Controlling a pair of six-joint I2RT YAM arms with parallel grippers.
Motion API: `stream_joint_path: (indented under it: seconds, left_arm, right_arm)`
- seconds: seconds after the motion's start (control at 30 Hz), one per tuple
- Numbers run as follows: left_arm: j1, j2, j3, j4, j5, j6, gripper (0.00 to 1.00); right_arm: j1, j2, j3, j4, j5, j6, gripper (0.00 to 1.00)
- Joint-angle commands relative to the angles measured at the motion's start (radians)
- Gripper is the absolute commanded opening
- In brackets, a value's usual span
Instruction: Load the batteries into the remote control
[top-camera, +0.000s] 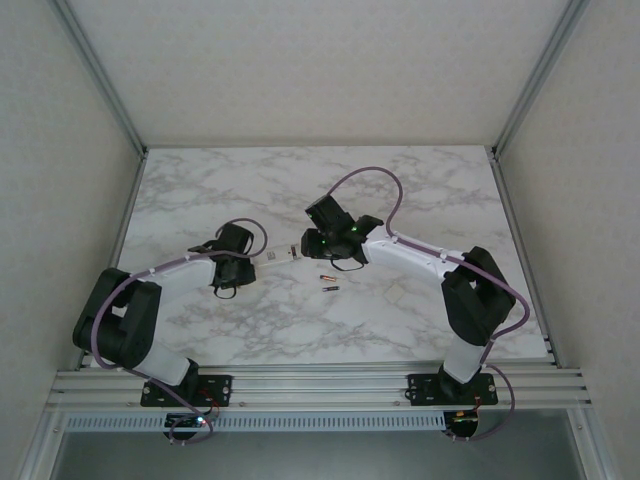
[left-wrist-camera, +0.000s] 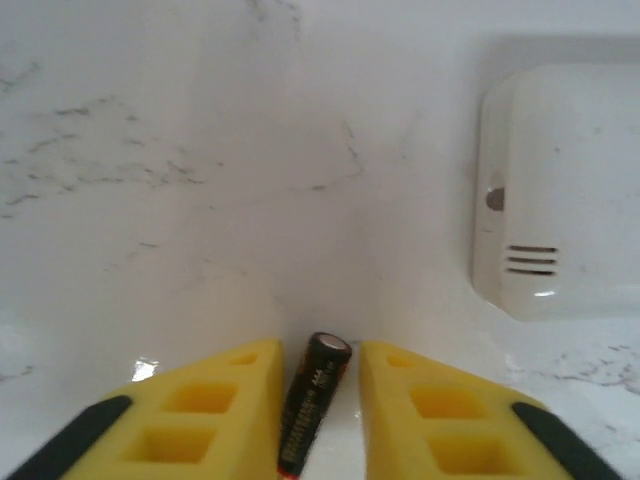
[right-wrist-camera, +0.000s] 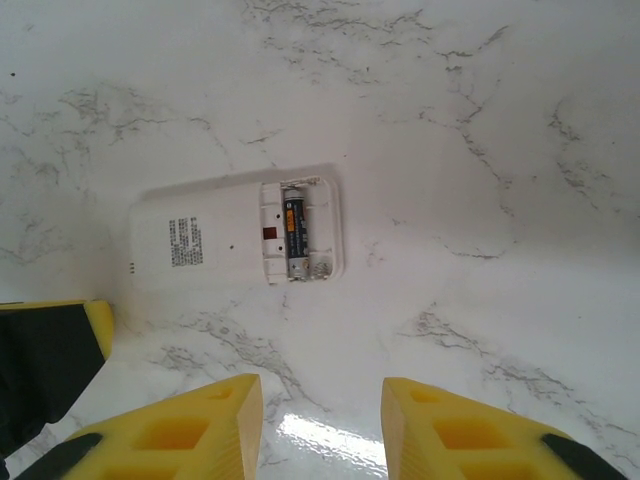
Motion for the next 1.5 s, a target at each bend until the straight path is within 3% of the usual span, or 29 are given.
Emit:
stream_joint_path:
  seconds: [0.0, 0.1, 0.13, 0.37, 0.5, 0.67, 0.9, 1.07, 1.13, 1.37, 1.47]
  left_arm:
    - [-0.009, -0.014, 0.021, -0.014, 0.054, -0.018, 0.18]
    - [-0.019, -0.061, 0.017, 0.011, 0.075, -0.131, 0.04]
    - [-0.027, -0.079, 0.018, 0.011, 0.050, -0.225, 0.02]
    - [-0.212, -0.175, 0.010, 0.016, -0.090, -0.948, 0.04]
    - [-0.316, -0.101, 0.073, -0.032, -0.151, -1.213, 0.03]
    - [-0.397, 0.023, 0.087, 0.004, -0.139, -1.507, 0.02]
    - [-0.453, 0.150, 0.196, -0.056, -0.176, -1.612, 0.06]
    - [-0.464, 0.184, 0.223, -0.064, -0.200, -1.600, 0.25]
    - [-0.466, 0.184, 0.222, -0.053, -0.203, -1.593, 0.28]
    - [-0.470, 0.123, 0.229, -0.081, -0.288, -1.563, 0.32]
    - [-0.470, 0.018, 0.219, -0.082, -0.420, -1.467, 0.39]
  right_arm:
    - [-0.007, -0.073, -0.019, -0.028, 0.024, 0.013, 0.37]
    - [-0.019, -0.128, -0.054, -0.010, 0.026, 0.033, 0.38]
    - [-0.027, -0.152, -0.074, 0.001, 0.030, 0.042, 0.38]
    - [-0.082, -0.289, -0.193, 0.023, 0.075, 0.069, 0.41]
    - [-0.113, -0.327, -0.217, 0.004, 0.087, 0.071, 0.41]
    - [-0.120, -0.369, -0.240, -0.017, 0.095, 0.073, 0.42]
    - [-0.122, -0.425, -0.280, -0.033, 0.120, 0.070, 0.43]
    - [-0.123, -0.445, -0.297, -0.040, 0.128, 0.069, 0.45]
    - [-0.124, -0.449, -0.300, -0.041, 0.123, 0.072, 0.45]
    - [-0.124, -0.448, -0.298, -0.048, 0.088, 0.109, 0.46]
    - [-0.123, -0.430, -0.315, -0.021, 0.001, 0.225, 0.47]
